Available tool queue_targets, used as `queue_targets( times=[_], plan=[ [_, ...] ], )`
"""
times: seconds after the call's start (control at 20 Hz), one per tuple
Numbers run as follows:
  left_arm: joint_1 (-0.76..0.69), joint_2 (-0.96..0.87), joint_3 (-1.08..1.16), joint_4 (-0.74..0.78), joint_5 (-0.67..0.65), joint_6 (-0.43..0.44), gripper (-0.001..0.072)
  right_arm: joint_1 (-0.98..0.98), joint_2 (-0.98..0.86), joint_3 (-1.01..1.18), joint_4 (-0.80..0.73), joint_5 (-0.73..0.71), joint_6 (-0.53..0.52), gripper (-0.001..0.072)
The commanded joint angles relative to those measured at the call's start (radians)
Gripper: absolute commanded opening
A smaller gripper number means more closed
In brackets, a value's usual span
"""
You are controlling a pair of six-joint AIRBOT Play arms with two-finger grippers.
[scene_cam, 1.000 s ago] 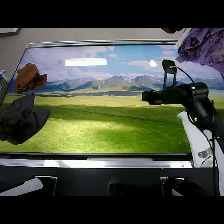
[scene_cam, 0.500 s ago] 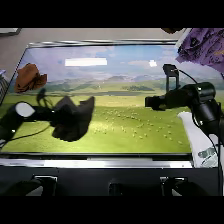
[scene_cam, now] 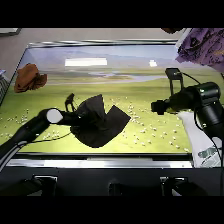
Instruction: Fold the clothes and pants, and hang the long-sleeved shirts on hangers.
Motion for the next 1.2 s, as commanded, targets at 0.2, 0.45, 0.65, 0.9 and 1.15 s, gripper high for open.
queue_targets(
  times=[0.2,0.45,0.65,0.9,1.15],
  plan=[
    [0.47,0.059,0.101,-0.008,-0.178,0.225,0.0715,-0.196,-0.16,-0.171,0.625,0.252,0.03,0.039],
    [0.6,0.056,0.101,-0.008,-0.183,0.25,0.0716,-0.098,-0.373,-0.211,0.933,0.317,-0.191,0.0489],
    [0.62,0.055,0.101,0.006,-0.182,0.257,0.0716,-0.026,-0.434,-0.211,0.94,0.436,-0.186,0.0489],
    [0.618,0.014,0.101,0.011,-0.19,0.285,0.0715,-0.014,-0.474,-0.211,0.936,0.473,-0.171,0.0487],
    [0.618,-0.051,0.101,0.01,-0.188,0.286,0.0715,-0.014,-0.482,-0.211,0.935,0.512,-0.172,0.0139]
  ],
)
